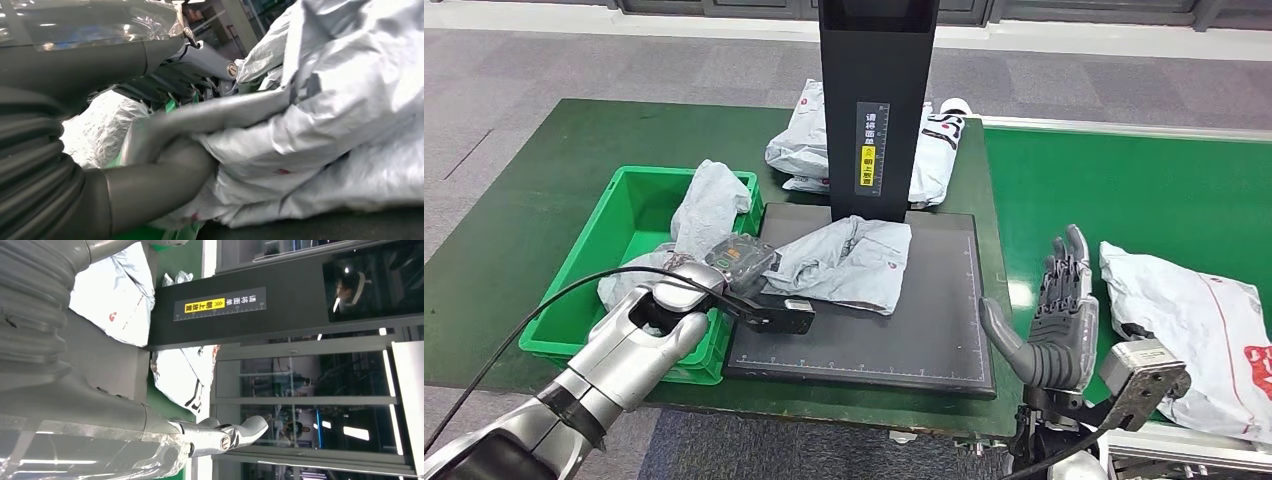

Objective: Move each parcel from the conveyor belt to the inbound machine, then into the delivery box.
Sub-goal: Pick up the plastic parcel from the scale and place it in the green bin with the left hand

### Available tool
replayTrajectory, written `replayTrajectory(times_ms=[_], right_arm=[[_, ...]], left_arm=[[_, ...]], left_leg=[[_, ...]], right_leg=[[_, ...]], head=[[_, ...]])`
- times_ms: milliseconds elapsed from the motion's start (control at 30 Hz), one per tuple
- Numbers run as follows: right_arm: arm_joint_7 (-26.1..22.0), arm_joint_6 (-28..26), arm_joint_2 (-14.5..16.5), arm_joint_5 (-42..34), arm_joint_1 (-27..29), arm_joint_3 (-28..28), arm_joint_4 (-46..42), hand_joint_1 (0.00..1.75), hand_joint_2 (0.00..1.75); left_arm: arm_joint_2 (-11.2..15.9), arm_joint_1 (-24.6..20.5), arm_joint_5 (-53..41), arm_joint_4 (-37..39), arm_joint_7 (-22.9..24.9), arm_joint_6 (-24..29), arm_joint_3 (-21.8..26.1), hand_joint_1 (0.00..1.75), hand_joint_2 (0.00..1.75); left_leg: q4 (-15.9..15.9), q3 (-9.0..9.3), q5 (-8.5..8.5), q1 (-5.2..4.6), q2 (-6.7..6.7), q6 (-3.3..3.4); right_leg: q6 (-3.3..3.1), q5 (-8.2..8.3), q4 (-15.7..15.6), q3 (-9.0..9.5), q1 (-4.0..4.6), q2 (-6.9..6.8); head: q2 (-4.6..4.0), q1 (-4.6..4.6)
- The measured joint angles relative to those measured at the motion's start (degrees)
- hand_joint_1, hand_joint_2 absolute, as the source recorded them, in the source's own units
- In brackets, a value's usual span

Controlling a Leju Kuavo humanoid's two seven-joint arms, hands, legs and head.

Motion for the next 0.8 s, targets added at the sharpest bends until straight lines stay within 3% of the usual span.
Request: replayTrajectory(times_ms=[467,533,633,667,800], right_arm=[[0.0,-0.7,0.8,0.6,0.0,-1.1,0.0,0.0,1.75],[-0.1,-1.8,1.0,0.6,0.1,-1.2,-0.1,0.0,1.75],[-0.1,-3.9,1.2,0.6,1.1,-1.3,-0.9,0.0,1.75],[-0.1,-4.4,1.2,0.7,1.3,-1.3,-1.2,0.0,1.75],[-0.1,-5.6,1.2,0.5,1.8,-1.3,-1.6,0.0,1.75]], left_arm=[[-1.5,0.2,-2.6,1.6,3.9,6.7,1.4,1.75,1.75],[-2.2,0.5,-3.0,1.7,5.4,14.4,2.8,1.75,1.75],[-3.5,0.9,-1.7,-0.4,6.2,33.5,7.2,1.75,1.75],[-3.8,0.8,-1.0,-1.7,6.0,37.7,8.8,1.75,1.75],[-4.1,0.9,1.9,-7.8,3.9,43.0,14.7,1.75,1.75]], left_leg=[[0.0,0.0,0.0,0.0,0.0,0.0],[0.0,-0.01,0.01,0.0,0.0,0.0],[0.0,-0.05,0.02,0.01,-0.02,-0.01],[0.0,-0.05,0.01,0.01,-0.02,-0.02],[0.0,-0.04,-0.01,0.01,0.03,-0.02]], right_leg=[[0.01,0.01,0.0,0.0,0.0,0.0],[0.01,0.01,0.0,-0.01,0.0,0.0],[0.01,0.02,0.0,-0.03,0.01,-0.01],[0.01,0.02,0.0,-0.03,0.0,-0.01],[0.01,0.02,0.0,-0.07,0.0,0.04]], head=[[0.0,0.0],[0.01,0.0],[0.0,0.01],[0.0,0.01],[0.01,0.01]])
